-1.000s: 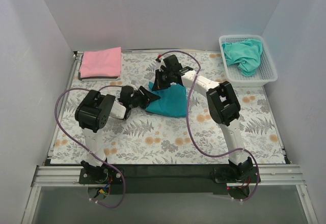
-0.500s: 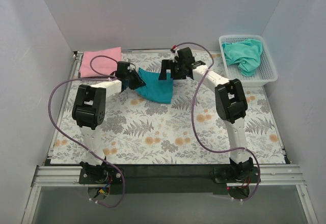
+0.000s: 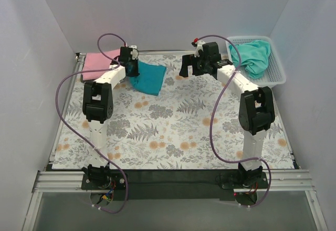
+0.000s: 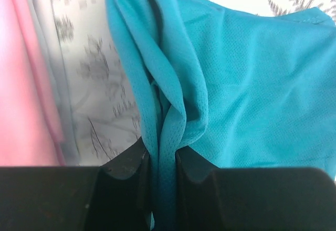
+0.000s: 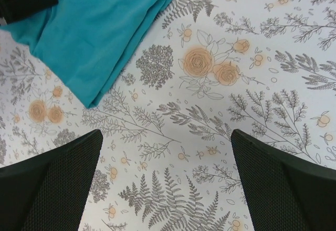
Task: Fold and stack the t-shirts
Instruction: Neatly place the folded tshirt to the corner
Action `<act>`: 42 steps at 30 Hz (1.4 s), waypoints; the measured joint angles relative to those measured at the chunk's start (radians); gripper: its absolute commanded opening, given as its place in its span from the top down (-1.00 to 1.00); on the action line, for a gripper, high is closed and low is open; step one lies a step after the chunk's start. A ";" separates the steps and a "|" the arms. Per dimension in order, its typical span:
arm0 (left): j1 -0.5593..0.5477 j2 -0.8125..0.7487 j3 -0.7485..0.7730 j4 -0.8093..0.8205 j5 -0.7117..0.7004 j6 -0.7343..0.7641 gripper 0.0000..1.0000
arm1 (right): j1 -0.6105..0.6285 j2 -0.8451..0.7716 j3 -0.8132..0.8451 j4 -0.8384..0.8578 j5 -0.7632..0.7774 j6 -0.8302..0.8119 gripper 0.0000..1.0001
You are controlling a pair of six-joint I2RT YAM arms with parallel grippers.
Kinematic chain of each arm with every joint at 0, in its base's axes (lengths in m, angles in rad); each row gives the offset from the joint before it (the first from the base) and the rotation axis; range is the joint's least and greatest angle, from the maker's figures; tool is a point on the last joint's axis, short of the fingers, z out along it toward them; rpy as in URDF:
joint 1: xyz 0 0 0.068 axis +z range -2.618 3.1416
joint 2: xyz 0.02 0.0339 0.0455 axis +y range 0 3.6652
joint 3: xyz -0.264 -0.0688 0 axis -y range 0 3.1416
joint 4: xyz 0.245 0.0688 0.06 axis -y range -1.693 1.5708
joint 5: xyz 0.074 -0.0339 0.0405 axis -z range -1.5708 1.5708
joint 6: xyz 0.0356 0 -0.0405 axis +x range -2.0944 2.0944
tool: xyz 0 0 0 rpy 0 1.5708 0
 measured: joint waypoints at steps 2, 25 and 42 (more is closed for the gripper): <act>0.002 0.029 0.061 -0.013 -0.008 0.032 0.65 | 0.002 0.000 -0.016 -0.002 -0.006 -0.010 -0.97; 0.079 0.083 0.315 -0.009 -0.056 0.225 0.68 | 0.005 0.000 -0.047 -0.006 -0.045 -0.039 -0.97; 0.079 0.068 0.324 -0.008 -0.031 0.221 0.71 | 0.005 0.000 -0.047 -0.006 -0.053 -0.039 -0.97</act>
